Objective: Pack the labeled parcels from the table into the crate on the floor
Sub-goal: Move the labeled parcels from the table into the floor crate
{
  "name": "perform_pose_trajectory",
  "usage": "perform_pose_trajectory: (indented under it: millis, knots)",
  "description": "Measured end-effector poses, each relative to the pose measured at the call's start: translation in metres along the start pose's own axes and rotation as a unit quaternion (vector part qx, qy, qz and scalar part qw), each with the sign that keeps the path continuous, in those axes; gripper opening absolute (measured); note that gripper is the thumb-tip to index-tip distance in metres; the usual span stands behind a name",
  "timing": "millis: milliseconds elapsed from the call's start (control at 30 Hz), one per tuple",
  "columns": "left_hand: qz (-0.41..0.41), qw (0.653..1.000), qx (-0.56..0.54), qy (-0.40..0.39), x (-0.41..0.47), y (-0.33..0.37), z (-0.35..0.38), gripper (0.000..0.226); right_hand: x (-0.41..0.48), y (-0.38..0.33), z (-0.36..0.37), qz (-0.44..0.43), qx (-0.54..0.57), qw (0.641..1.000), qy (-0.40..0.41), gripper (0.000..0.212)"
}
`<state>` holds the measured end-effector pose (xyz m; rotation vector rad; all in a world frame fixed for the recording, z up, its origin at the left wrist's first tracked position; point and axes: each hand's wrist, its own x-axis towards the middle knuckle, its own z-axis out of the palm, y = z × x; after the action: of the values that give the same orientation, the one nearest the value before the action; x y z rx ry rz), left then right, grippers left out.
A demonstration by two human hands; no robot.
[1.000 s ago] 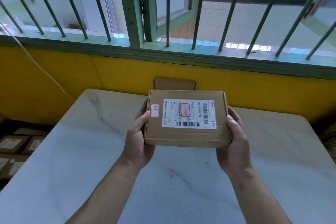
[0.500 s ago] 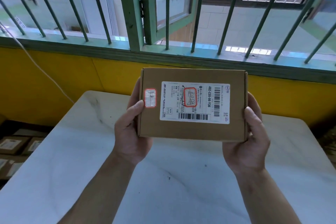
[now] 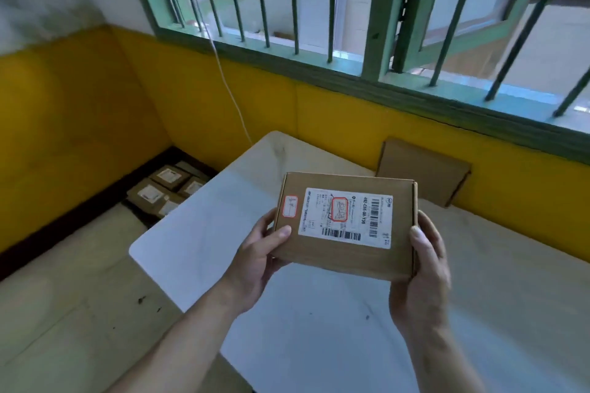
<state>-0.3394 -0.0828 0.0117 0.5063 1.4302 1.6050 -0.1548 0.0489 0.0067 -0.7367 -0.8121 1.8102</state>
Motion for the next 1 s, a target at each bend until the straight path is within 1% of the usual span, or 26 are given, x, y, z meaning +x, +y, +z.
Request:
perform_pose_trajectory:
  millis: [133, 333, 500, 633, 733, 867, 1000]
  knots:
    - [-0.014, 0.998, -0.016, 0.065, -0.023, -0.002, -0.065, 0.045, -0.014, 0.046, 0.041, 0.049, -0.019, 0.998, -0.039, 0.029]
    - [-0.003, 0.990, -0.056, 0.126, -0.056, 0.002, -0.193, 0.038, -0.046, 0.130, 0.134, 0.095, -0.064, 0.989, -0.095, 0.026]
    - [-0.004, 0.981, -0.087, 0.171, -0.080, 0.014, -0.319, 0.047, -0.081, 0.216, 0.230, 0.131, -0.105, 0.977, -0.131, 0.031]
    - [-0.011, 0.973, -0.102, 0.206, -0.090, 0.028, -0.399, 0.060, -0.098, 0.266, 0.301, 0.158, -0.138, 0.965, -0.159, 0.033]
    - [-0.016, 0.969, -0.103, 0.224, -0.083, 0.036, -0.448, 0.060, -0.096, 0.300, 0.344, 0.170, -0.151, 0.959, -0.167, 0.030]
    - [-0.024, 0.964, -0.103, 0.245, -0.055, 0.039, -0.505, 0.045, -0.081, 0.348, 0.385, 0.179, -0.167, 0.955, -0.170, 0.025]
    - [-0.036, 0.961, -0.095, 0.257, -0.009, 0.050, -0.561, 0.039, -0.048, 0.403, 0.426, 0.194, -0.176, 0.954, -0.146, 0.025]
